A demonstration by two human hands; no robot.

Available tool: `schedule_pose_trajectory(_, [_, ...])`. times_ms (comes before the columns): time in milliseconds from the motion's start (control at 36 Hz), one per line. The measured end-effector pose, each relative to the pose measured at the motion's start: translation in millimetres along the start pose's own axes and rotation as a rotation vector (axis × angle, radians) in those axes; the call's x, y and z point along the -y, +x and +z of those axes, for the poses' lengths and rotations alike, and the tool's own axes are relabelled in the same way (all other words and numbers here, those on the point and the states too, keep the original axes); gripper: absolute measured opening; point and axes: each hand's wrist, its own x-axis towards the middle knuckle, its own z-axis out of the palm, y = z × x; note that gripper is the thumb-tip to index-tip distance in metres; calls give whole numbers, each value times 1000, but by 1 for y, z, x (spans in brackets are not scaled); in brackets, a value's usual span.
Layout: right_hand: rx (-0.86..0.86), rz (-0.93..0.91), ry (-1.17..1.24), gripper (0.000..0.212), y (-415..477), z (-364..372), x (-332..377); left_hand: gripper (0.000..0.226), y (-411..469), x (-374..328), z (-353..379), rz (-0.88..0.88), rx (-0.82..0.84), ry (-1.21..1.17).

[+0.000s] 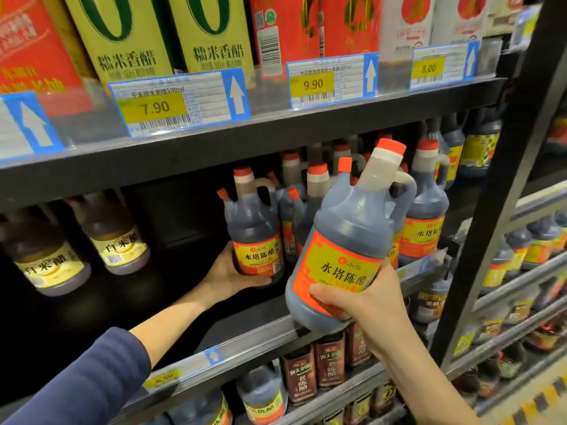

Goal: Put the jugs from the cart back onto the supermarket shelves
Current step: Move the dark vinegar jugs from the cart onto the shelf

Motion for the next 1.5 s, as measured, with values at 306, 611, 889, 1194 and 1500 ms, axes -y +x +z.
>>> schedule_pose_trajectory(306, [24,5,22,99,2,1,4,99,5,-4,-12,-24,105,1])
schedule_pose_trajectory(611, [40,12,-2,101,1,1,6,113,6,-4,-3,-33,-6,-34])
schedule_pose_trajectory(889, [37,1,-12,100,-1,4,8,100,8,-3,0,-44,-89,18])
schedule_pose_trajectory(1194, [34,-1,-45,100,-7,4,12,106,6,-7,-3,-36,-18,21])
schedule_pose_trajectory(1500, [71,-19,-52,97,-18,8,17,110,-44,-57,0,-165,-169,-44])
